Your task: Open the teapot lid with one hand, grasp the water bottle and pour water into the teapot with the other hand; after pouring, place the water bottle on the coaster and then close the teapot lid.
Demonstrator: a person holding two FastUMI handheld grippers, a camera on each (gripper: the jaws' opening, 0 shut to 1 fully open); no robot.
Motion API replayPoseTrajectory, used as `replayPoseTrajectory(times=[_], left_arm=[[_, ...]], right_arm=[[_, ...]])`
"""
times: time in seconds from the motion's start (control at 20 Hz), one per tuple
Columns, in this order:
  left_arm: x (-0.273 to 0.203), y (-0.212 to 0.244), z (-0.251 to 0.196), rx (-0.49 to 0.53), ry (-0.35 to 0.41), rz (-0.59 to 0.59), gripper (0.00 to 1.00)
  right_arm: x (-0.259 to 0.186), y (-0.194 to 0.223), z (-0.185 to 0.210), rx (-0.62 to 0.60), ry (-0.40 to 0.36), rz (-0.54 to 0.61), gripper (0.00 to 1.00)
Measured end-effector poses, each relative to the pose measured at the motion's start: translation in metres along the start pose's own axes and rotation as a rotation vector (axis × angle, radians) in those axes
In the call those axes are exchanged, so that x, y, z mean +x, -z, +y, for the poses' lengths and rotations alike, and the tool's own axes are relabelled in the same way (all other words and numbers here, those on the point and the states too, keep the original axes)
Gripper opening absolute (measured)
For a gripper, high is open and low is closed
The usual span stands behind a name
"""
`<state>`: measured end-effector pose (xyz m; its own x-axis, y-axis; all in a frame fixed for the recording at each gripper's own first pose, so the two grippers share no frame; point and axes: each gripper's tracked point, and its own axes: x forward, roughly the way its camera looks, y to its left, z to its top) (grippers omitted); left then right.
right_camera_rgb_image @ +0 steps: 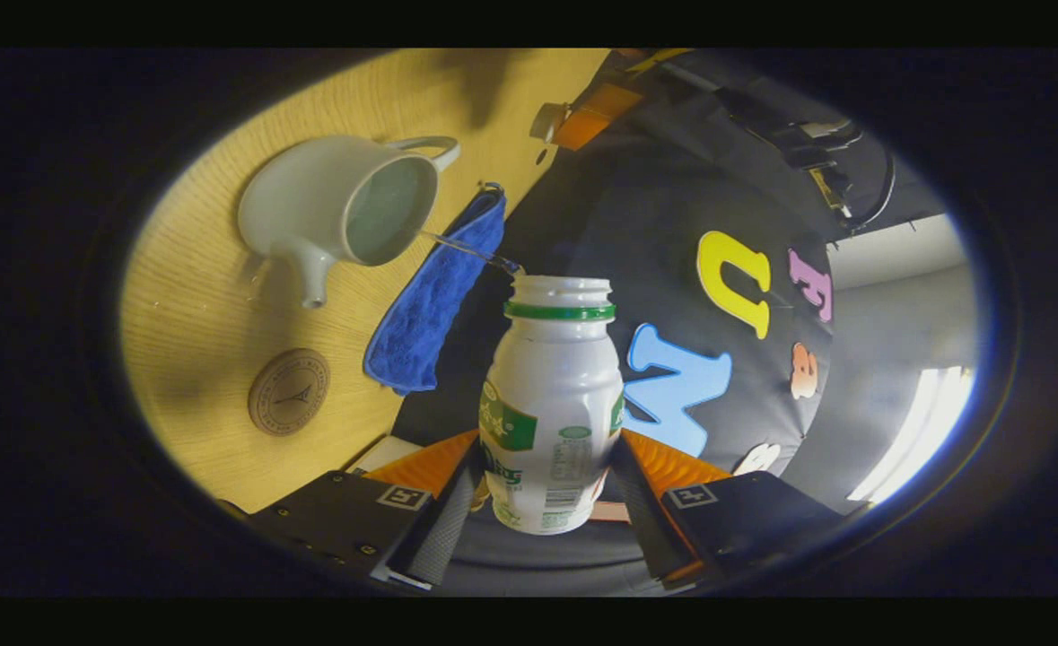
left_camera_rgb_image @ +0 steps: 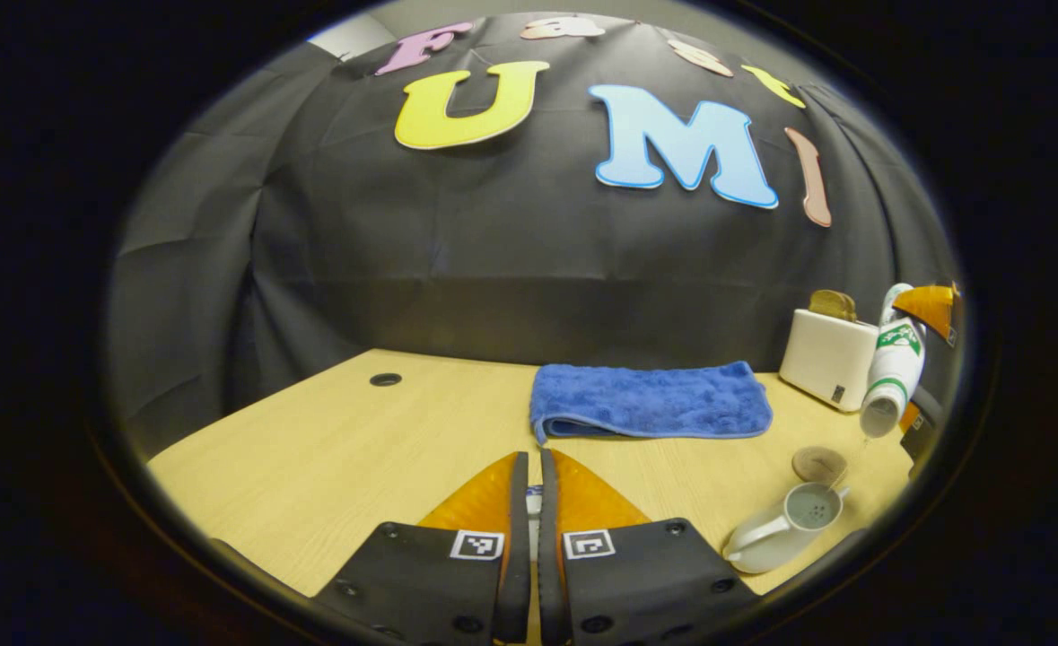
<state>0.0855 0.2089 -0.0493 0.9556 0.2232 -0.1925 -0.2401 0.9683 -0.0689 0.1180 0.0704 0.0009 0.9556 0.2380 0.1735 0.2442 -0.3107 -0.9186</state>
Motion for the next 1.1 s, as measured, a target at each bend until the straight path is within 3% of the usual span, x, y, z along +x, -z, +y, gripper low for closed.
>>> replayPoseTrajectory(times=[0.25,0.3,0.35,1.1], left_arm=[[-0.001,-0.001,-0.001,0.0,0.002,0.0,0.11],[-0.001,0.0,-0.001,0.0,0.003,0.0,0.14],[-0.001,-0.001,-0.001,0.0,0.003,0.001,0.11],[-0.002,0.0,-0.002,0.002,0.01,0.008,0.11]], right_arm=[[-0.001,-0.003,0.0,-0.021,-0.002,-0.02,0.8],[-0.001,-0.004,0.0,-0.025,-0.002,-0.023,0.8],[-0.002,-0.004,0.001,-0.029,-0.004,-0.026,0.8],[-0.005,-0.012,0.006,-0.097,-0.024,-0.058,0.8]])
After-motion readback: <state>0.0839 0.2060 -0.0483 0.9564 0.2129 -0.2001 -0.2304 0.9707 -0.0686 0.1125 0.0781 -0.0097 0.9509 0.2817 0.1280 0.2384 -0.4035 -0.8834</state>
